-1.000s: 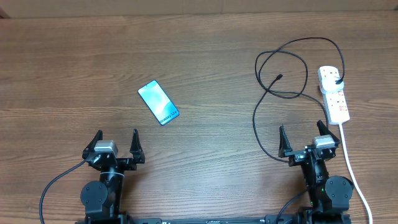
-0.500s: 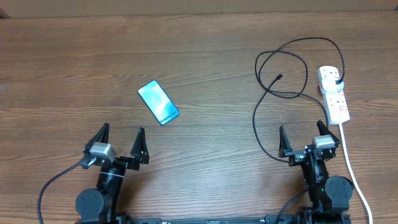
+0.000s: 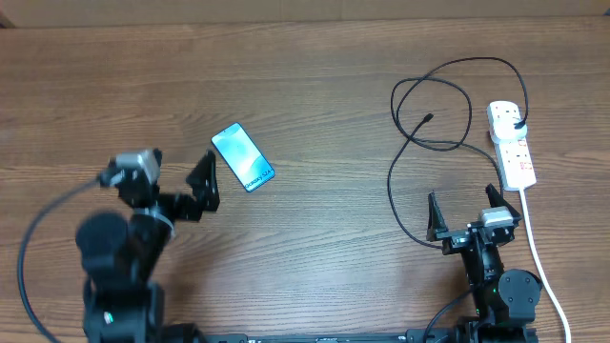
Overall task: Plug charger to phone and switch on socket
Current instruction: 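Reach the left gripper over the phone and lower onto it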
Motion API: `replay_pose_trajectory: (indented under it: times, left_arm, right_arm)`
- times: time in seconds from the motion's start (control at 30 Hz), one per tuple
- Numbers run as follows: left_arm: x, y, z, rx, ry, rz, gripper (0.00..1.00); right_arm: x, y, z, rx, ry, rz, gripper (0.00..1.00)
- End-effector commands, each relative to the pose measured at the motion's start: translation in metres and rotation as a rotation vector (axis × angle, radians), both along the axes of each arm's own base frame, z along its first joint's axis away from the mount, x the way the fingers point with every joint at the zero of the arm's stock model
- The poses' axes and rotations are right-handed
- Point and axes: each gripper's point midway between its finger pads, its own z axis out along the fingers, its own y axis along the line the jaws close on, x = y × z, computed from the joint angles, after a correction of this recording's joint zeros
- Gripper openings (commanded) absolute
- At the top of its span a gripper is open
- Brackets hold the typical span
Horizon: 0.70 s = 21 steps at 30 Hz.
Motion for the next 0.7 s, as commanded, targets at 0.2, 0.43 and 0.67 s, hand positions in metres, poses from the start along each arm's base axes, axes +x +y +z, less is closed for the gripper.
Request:
replay_pose_trajectory:
  times: [0.2,0.43,0.67]
  left_arm:
    - [0.05,-0.021,0.037,-0.038,0.226,-0.083,1.0]
    - [0.078,-0.039,0.029,0.059,0.432,-0.034,1.0]
    - [0.087,-0.073,0.005,0.215,0.571,-0.101,1.0]
  right_arm:
    - [0.0,-0.003,-0.002,-0.001,-0.003,-0.014,1.0]
    - [0.0,-0.003,-0.002,-0.001,-0.003,-0.014,1.0]
    - [0.0,-0.003,-0.002,-0.001,-0.003,-0.014,1.0]
